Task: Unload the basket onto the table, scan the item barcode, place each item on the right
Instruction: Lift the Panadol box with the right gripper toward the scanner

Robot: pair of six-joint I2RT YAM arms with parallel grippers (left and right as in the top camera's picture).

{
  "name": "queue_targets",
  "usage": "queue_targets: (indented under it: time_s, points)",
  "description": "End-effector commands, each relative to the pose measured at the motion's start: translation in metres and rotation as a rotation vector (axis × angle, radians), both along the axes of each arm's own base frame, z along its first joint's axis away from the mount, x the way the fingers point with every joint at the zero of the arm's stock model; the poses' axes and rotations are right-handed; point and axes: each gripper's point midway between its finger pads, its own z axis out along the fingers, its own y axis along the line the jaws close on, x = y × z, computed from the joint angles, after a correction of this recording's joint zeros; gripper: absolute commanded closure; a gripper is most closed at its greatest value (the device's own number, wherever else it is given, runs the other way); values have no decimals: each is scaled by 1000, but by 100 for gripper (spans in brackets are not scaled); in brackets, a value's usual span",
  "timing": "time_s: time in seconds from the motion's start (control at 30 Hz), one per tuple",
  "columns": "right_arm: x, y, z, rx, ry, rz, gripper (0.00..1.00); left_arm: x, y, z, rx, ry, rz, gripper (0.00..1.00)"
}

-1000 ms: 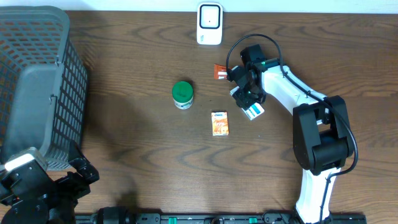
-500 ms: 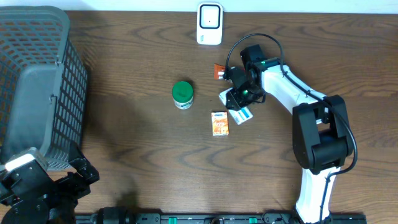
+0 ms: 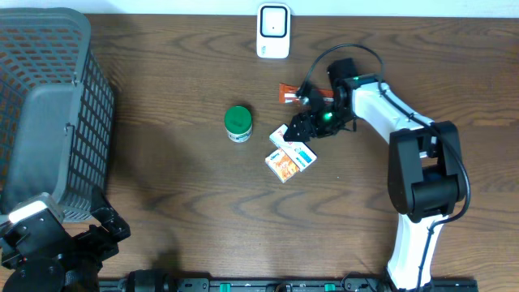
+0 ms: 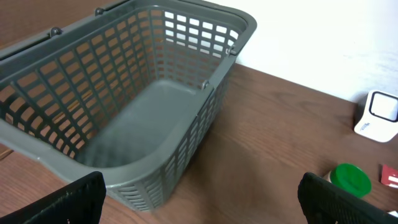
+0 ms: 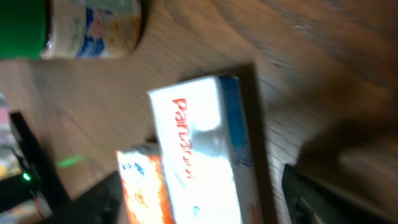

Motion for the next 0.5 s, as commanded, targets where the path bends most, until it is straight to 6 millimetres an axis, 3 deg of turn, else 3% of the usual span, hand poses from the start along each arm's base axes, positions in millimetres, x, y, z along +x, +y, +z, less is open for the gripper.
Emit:
queue_targets:
  time_s: [0.0, 0.07, 0.47]
  points:
    - [4, -14, -10, -74, 2, -23, 14, 1, -1, -3, -11, 6, -2, 0]
    - [5, -21, -17, -151, -17, -18, 1, 1, -1, -3, -11, 7, -2, 0]
    - [13, 1, -34, -402, -167, 16, 1, 1, -1, -4, -12, 10, -2, 0]
